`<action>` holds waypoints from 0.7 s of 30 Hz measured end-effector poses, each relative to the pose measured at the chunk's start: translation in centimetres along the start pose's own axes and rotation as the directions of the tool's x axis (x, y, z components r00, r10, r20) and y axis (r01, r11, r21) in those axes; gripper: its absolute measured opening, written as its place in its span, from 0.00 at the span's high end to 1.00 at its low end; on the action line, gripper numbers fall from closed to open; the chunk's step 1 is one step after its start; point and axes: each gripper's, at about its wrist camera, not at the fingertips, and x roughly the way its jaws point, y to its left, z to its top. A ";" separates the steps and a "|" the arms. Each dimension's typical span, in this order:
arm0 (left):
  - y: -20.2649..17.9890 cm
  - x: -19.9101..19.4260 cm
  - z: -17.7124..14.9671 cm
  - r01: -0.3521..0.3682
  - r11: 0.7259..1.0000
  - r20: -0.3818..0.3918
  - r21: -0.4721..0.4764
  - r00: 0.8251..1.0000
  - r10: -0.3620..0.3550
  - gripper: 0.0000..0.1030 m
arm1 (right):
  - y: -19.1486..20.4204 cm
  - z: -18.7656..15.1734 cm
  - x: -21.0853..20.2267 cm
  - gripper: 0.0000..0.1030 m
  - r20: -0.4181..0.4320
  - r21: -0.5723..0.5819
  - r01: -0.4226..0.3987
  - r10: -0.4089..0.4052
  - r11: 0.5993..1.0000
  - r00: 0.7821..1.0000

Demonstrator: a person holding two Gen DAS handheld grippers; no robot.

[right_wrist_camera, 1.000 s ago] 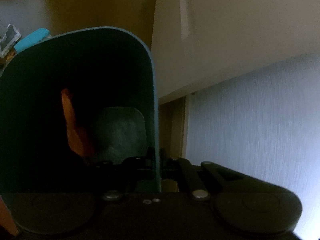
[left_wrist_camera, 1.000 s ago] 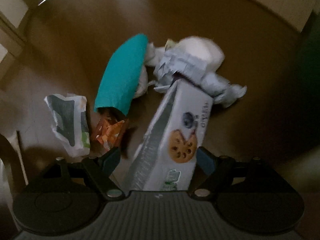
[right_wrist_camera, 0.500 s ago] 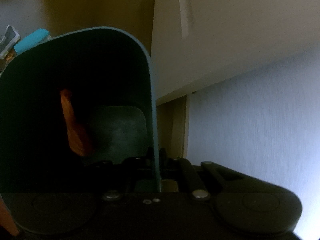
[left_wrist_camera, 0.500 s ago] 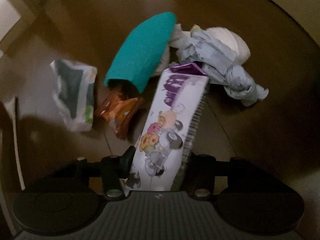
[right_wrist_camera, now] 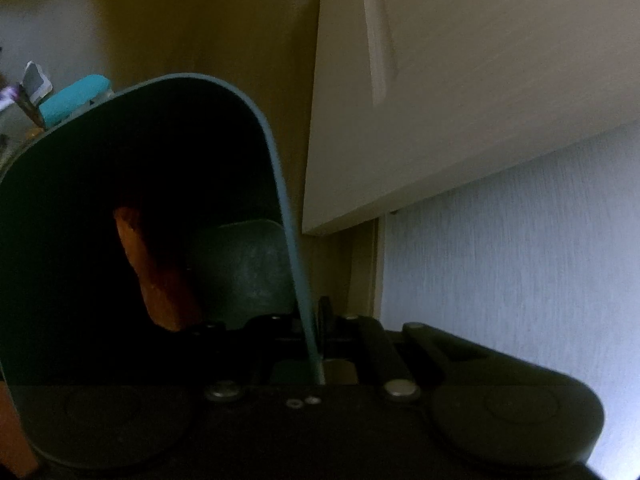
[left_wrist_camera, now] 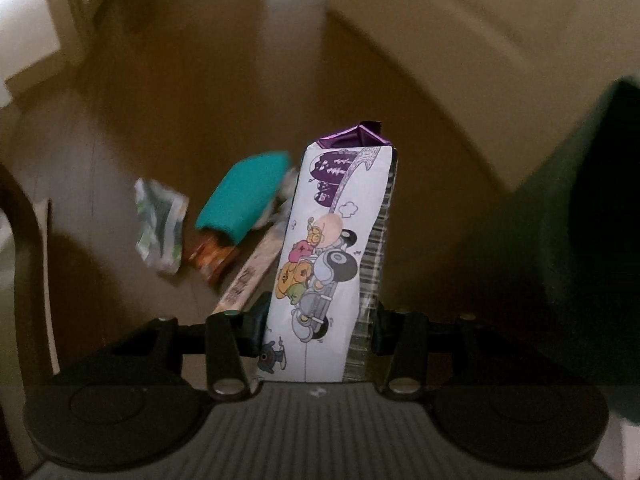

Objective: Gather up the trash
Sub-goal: 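Carry the cookie box over the bin and release it from the left tool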

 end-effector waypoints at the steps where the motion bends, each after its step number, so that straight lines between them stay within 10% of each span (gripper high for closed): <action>1: -0.8 -1.5 0.5 0.009 1.000 0.020 0.013 1.000 -0.009 0.56 | 0.0 -0.2 -0.1 0.95 0.002 0.002 -0.001 0.001 1.000 1.000; 6: -5.8 -10.6 2.1 0.031 0.993 0.184 0.109 0.982 -0.051 0.56 | 0.1 -0.6 -0.5 0.95 0.012 0.002 -0.013 0.013 1.000 1.000; 10: -10.6 -13.1 3.1 0.091 0.973 0.173 0.214 0.977 -0.129 0.56 | 0.0 -0.5 -0.7 0.95 0.014 0.011 -0.023 0.023 1.000 1.000; 21: -21.1 -4.4 2.5 0.120 0.910 -0.056 0.397 0.993 -0.106 0.56 | -0.1 -1.2 -0.9 0.96 0.012 0.001 -0.021 0.021 1.000 1.000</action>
